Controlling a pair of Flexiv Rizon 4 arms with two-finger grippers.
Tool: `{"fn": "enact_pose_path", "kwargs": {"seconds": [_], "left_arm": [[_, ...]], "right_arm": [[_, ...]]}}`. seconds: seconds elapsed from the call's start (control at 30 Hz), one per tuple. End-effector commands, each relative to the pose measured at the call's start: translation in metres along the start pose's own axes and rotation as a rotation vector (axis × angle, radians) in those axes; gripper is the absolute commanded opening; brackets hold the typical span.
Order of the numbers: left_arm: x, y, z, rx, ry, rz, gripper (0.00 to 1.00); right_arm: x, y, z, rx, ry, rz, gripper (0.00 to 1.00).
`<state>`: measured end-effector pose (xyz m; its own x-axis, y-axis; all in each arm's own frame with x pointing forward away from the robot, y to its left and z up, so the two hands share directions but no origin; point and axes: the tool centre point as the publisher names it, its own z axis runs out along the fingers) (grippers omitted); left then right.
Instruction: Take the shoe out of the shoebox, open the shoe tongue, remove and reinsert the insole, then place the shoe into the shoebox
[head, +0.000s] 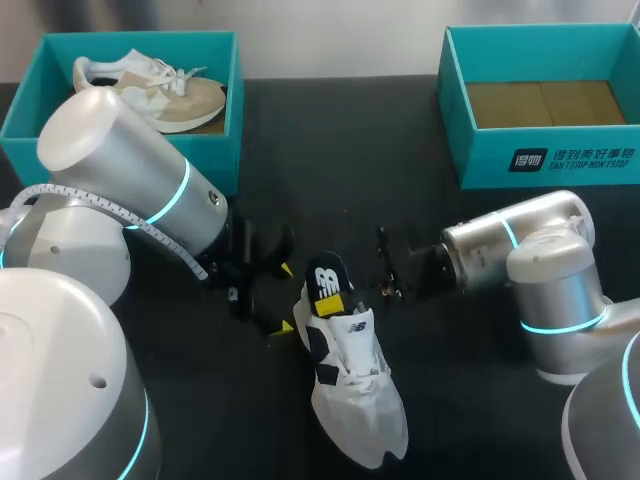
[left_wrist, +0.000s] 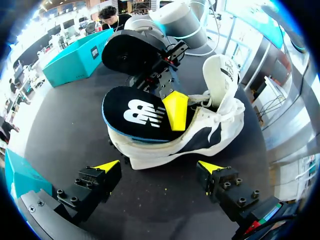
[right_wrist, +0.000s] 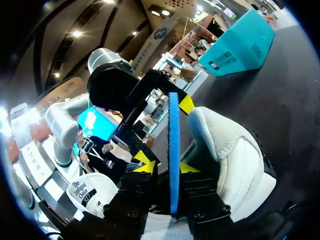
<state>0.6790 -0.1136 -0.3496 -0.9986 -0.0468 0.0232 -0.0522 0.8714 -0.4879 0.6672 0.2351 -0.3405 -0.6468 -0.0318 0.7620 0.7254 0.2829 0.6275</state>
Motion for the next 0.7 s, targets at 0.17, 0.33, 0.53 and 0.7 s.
{"fn": "enact_pose_path", "kwargs": {"seconds": [0.17, 0.33, 0.53, 0.7], "left_arm": [[0.0, 0.0, -0.001, -0.001, 0.0, 0.001, 1.0], [0.0, 0.0, -0.001, -0.001, 0.0, 0.001, 1.0], [0.0, 0.0, -0.001, -0.001, 0.0, 0.001, 1.0], [0.0, 0.0, -0.001, -0.001, 0.0, 0.001, 1.0]], "right_arm": [[0.006, 0.016, -0.006, 0.004, -0.034, -0.034, 0.58], [0.006, 0.02, -0.01, -0.003, -0.042, -0.044, 0.42], [0.004, 0.021, -0.007, 0.005, -0.038, -0.045, 0.0], [-0.002, 0.017, -0.008, -0.001, -0.029, -0.018, 0.0]]}}
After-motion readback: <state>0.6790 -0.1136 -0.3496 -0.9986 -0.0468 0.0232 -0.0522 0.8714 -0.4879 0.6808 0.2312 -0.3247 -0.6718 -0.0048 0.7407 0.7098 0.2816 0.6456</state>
